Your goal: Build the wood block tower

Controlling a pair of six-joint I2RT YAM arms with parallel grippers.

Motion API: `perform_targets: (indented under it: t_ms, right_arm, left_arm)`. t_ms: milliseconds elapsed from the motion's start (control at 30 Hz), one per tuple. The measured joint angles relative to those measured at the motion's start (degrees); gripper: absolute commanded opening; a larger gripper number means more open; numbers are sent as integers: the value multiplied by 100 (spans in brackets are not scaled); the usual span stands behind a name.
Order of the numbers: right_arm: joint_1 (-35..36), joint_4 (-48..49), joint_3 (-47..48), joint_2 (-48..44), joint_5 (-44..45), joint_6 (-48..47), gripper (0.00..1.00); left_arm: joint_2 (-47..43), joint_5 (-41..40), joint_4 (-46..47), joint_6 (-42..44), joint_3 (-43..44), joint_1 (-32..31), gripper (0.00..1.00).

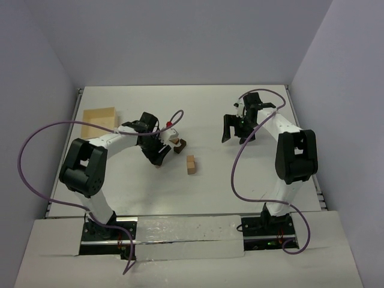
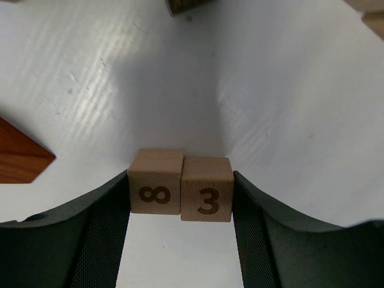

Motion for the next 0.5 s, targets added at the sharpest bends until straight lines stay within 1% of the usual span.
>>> perform_targets:
  t_ms: [33, 133, 233, 333, 500]
  right_arm:
    - [0, 1, -20, -5, 0, 0, 100]
    - [0, 15, -54, -11, 11, 0, 100]
    - [0, 32, -109, -49, 15, 0, 100]
    - [0, 35, -118, -62, 15, 0, 100]
    - [0, 41, -118, -64, 13, 0, 100]
  left_arm:
    - [15, -52, 89, -45, 0, -32, 44]
    - [59, -176, 285, -121, 0, -108, 55]
    - [88, -251, 414, -160, 0, -162, 63]
    - [101, -300, 468, -172, 0, -184, 69]
    - [162, -331, 507, -183, 0, -188, 75]
